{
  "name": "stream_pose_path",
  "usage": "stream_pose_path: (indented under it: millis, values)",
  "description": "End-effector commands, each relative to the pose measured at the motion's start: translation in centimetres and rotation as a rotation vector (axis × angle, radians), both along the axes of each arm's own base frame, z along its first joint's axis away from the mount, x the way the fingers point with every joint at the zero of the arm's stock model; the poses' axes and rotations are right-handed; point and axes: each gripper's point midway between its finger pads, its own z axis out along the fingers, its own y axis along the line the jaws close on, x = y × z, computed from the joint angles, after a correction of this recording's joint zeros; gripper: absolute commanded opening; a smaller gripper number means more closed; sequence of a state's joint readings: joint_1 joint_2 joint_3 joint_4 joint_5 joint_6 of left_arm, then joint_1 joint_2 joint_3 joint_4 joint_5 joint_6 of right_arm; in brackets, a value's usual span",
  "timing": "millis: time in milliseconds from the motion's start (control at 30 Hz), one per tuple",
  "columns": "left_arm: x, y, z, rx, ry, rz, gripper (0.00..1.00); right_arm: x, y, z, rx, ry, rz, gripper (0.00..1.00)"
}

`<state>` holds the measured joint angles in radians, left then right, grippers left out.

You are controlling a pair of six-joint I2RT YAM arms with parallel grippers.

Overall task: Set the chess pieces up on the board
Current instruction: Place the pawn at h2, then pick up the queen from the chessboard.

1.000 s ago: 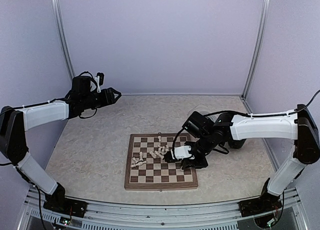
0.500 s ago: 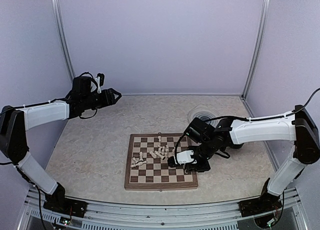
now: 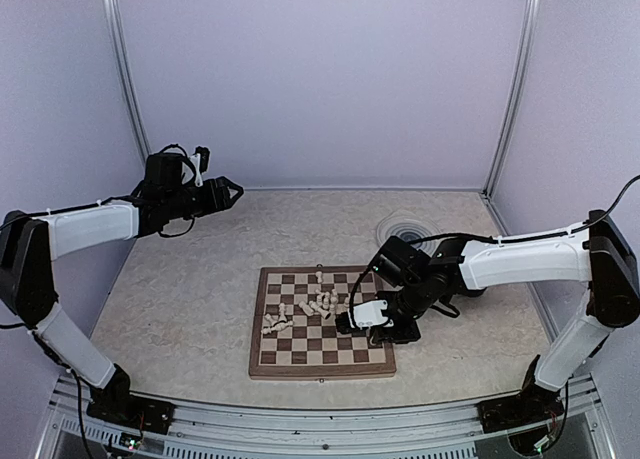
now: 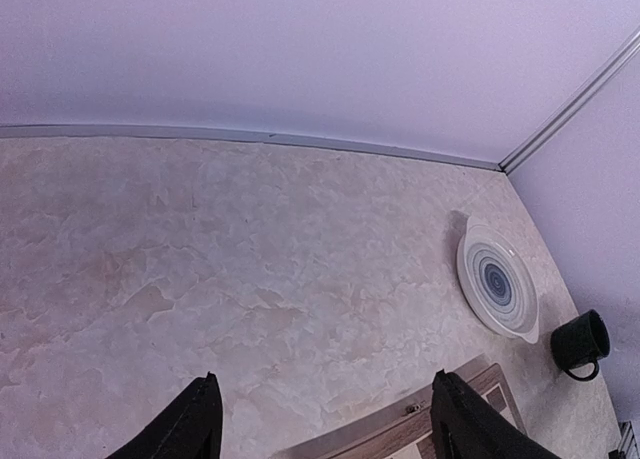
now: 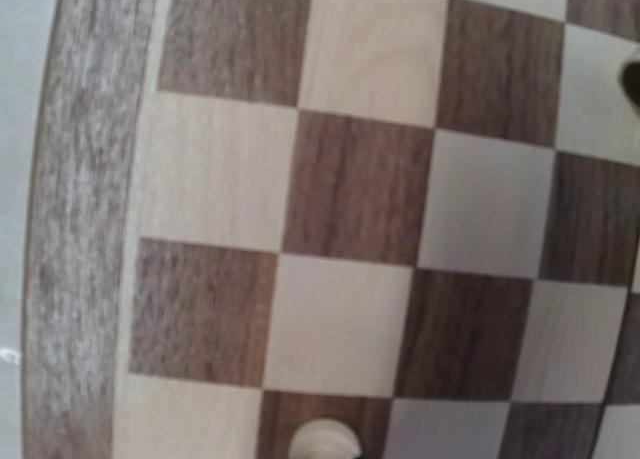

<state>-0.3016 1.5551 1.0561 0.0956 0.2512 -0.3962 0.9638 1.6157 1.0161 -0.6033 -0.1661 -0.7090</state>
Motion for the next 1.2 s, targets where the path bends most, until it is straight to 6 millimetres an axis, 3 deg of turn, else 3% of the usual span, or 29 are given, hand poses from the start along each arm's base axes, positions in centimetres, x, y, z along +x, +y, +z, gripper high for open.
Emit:
stream_pose_path:
  millis: [0,133,267,433,500,633,867,1167]
  values:
    - [0.7,-0.2,0.7,0.003,-0.014,-0.013,0.71,-0.2,-0.9,-0.5,-0.022,0.006,-0.010,0.18]
    - [0.7,-0.1,0.6,0.004,-0.011,-0.013,0.71,-0.4,-0.6,0.2,-0.001,0.029,-0.009,0.28]
    - [0.7,-0.2,0.5,0.003,-0.009,-0.015,0.71,0.4,0.6,2.9,0.091,0.094,-0.028,0.40]
    - [0.7,-0.3,0.5,0.002,-0.005,-0.020,0.71,5.0,1.7,4.9,0.171,0.064,-0.140,0.40]
    - [0.7,-0.3,0.5,0.003,-0.007,-0.021,0.72,6.9,2.0,4.9,0.174,0.030,-0.181,0.38]
    - [0.6,-0.3,0.4,0.003,-0.003,-0.023,0.72,8.7,3.0,4.4,0.176,0.010,-0.203,0.39]
    - [0.7,-0.4,0.4,0.006,0.004,-0.027,0.71,8.5,4.6,2.8,0.170,0.105,-0.185,0.41]
    - [0.7,-0.6,0.2,0.006,0.013,-0.036,0.71,8.3,5.3,2.1,0.174,0.143,-0.172,0.36]
